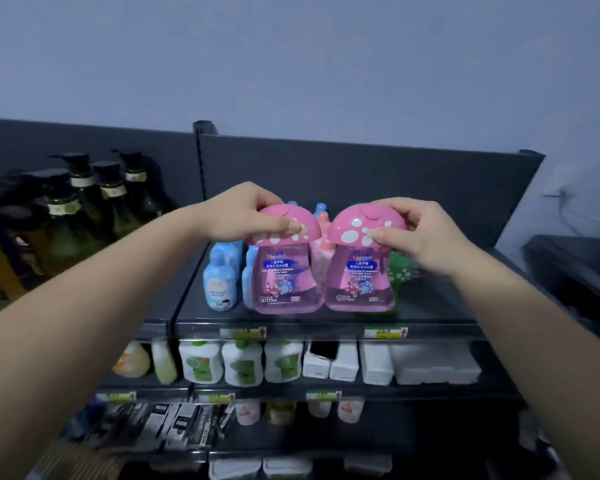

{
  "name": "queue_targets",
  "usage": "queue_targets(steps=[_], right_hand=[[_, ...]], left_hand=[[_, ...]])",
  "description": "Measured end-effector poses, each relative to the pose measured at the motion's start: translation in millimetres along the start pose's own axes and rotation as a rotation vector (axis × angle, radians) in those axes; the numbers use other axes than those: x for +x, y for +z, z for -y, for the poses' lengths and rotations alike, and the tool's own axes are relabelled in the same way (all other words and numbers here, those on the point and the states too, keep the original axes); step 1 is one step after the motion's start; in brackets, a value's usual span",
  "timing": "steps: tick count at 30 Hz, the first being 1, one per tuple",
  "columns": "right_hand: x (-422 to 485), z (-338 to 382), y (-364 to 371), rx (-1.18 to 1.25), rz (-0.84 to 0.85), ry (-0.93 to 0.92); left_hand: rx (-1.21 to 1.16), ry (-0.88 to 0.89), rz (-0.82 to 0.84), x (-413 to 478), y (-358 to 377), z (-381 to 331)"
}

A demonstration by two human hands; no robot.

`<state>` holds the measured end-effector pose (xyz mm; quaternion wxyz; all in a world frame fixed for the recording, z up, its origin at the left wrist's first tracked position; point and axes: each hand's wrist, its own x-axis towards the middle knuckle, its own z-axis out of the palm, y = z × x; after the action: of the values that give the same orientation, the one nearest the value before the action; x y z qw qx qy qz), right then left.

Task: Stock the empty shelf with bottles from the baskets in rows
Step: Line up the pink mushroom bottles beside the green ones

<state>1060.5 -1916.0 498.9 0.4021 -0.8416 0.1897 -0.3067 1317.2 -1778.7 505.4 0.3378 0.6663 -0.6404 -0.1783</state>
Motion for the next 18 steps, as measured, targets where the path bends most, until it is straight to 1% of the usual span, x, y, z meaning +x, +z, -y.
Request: queue_targets(steps=[9, 18], right_hand=[[-43.0, -17.3, -87.0, 0.027, -0.108, 0.037], [-22.9, -38.7, -148.3, -0.003, -0.260, 0.034]], left_hand=[[0.015, 0.118, 0.113, 70.1, 49.6, -71.8], [0.050, 0.198, 0.145, 151.3, 62.7, -105.0]])
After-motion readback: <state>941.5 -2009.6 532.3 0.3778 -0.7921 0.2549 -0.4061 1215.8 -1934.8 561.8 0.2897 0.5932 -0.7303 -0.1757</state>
